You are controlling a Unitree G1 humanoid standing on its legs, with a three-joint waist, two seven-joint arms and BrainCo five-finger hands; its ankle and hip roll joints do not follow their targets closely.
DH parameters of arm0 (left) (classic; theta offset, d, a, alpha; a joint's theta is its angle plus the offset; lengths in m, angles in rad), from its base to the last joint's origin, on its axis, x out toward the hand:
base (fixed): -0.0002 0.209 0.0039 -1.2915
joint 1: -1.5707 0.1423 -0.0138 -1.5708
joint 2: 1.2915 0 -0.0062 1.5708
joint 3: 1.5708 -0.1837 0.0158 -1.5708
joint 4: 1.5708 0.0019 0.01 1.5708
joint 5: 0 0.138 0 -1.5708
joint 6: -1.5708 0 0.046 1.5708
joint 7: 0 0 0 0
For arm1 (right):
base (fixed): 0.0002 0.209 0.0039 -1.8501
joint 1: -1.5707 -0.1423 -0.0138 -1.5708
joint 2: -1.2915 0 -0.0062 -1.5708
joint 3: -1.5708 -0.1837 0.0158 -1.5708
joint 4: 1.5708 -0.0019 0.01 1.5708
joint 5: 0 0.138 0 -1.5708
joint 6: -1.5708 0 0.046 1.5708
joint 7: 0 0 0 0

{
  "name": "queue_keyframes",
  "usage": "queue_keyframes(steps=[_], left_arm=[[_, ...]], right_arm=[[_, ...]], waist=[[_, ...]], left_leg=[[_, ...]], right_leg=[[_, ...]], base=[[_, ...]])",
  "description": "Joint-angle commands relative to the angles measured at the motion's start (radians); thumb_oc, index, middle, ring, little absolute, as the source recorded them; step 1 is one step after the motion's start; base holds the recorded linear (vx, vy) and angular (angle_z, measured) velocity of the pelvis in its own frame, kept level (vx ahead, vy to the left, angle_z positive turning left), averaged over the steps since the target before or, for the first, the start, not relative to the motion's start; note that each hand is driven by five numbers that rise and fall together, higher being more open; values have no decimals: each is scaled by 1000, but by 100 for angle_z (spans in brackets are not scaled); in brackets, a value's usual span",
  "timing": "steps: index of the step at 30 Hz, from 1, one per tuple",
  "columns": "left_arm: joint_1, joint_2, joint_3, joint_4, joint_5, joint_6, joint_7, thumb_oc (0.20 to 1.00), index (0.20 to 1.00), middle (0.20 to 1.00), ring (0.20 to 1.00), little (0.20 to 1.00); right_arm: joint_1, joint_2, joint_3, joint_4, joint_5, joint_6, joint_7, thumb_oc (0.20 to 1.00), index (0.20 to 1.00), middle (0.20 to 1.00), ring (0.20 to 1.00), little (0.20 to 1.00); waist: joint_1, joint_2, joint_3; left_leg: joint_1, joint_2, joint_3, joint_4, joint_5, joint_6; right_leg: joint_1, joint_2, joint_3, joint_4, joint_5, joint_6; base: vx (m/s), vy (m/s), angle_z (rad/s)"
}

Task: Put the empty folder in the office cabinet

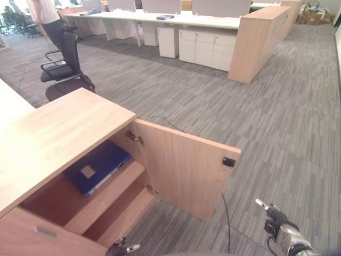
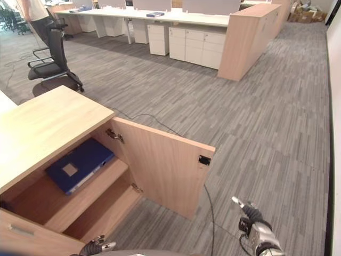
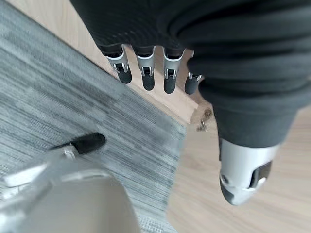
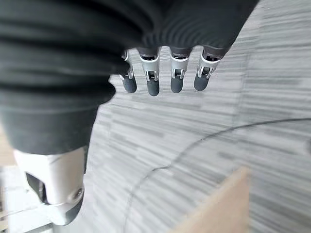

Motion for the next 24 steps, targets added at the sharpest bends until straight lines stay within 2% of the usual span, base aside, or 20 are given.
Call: queue_keyframes(steps=[1, 6, 10, 15, 17, 24], left_arm=[[-56, -3, 1, 17, 42, -18, -13, 1000, 1000, 1000, 1000, 1000], [-34, 4, -24, 7, 38, -14, -17, 1000, 1000, 1000, 1000, 1000], [-29, 2, -36, -1, 33, -14, -15, 1000, 1000, 1000, 1000, 1000], [-38, -6, -54, 0, 32, -10, -10, 1000, 1000, 1000, 1000, 1000], [-46, -14, -56, 10, 27, -7, -2, 1000, 1000, 1000, 1000, 1000], [-52, -29, -46, 29, 32, -6, 18, 1000, 1000, 1000, 1000, 1000]], right_arm=[[-132, -28, -3, 47, 37, -37, -21, 1000, 1000, 1000, 1000, 1000], [-318, -63, 54, 96, 22, -33, -37, 1000, 1000, 1000, 1000, 1000], [-381, -54, 86, 109, 4, -30, -42, 1000, 1000, 1000, 1000, 1000], [-434, -4, 144, 107, -43, -25, -49, 1000, 1000, 1000, 1000, 1000], [-426, 49, 169, 82, -45, -30, -53, 1000, 1000, 1000, 1000, 1000], [-363, 140, 207, 35, -47, -34, -48, 1000, 1000, 1000, 1000, 1000]], waist=[[31, -40, 21], [74, -48, 12], [89, -51, 10], [106, -53, 11], [110, -52, 11], [112, -49, 12]], left_leg=[[24, 10, -9, 3, -22, -39], [34, 9, -16, -1, -25, -35], [33, 8, -21, -2, -24, -35], [31, 6, -35, -4, -20, -34], [29, 6, -42, -5, -18, -33], [26, 5, -52, -6, -16, -32]], right_leg=[[14, -18, -17, 7, -66, 61], [24, -19, -36, 7, -68, 65], [29, -19, -45, 7, -69, 65], [38, -18, -60, 7, -73, 62], [39, -18, -63, 7, -75, 59], [40, -19, -71, 7, -76, 58]], base=[[0, 0, 0], [-16, 31, 5], [-1, 2, 3], [-1, 11, 12], [4, 10, 9], [0, 0, 0]])
